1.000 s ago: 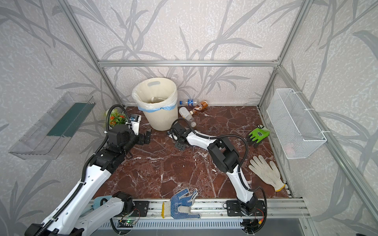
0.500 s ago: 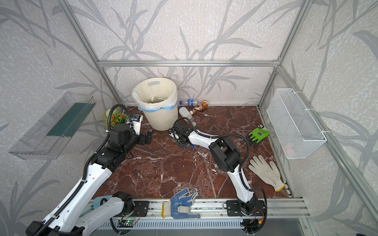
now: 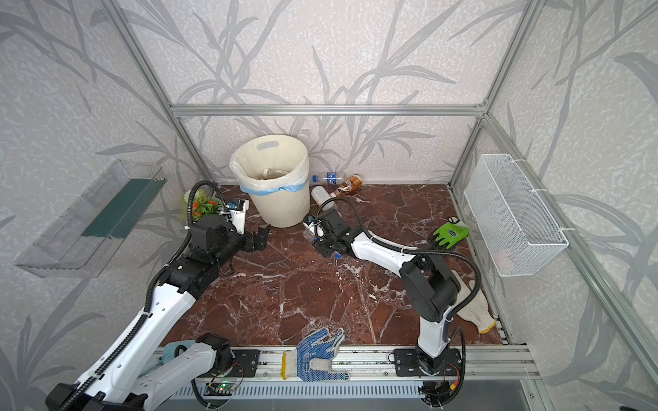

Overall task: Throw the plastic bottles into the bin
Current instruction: 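Lift the blue-label bottle with the right gripper and carry it over the bin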

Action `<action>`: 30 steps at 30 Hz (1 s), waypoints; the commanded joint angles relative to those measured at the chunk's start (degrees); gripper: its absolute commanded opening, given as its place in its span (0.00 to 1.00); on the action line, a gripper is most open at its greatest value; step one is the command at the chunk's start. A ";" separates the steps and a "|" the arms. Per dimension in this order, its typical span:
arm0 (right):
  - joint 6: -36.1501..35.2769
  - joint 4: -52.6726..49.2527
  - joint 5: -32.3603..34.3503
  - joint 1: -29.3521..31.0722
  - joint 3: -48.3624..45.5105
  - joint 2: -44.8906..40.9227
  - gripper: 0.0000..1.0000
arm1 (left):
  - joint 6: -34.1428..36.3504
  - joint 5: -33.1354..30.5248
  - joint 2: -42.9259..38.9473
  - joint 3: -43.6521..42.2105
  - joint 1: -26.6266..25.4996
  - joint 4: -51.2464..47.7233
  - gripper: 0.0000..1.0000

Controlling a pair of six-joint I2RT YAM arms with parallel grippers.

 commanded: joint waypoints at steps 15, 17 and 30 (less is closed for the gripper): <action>0.66 25.23 9.34 -1.79 -23.57 -35.51 0.54 | -14.41 5.60 1.15 -9.10 -1.63 9.41 0.94; -0.91 26.62 11.60 -1.87 -25.11 -38.66 0.54 | -16.10 6.00 1.41 -10.30 -1.92 10.47 0.93; -4.28 30.31 6.83 -1.96 -23.40 -45.74 0.55 | -22.40 3.45 4.38 -13.69 -6.56 13.39 0.92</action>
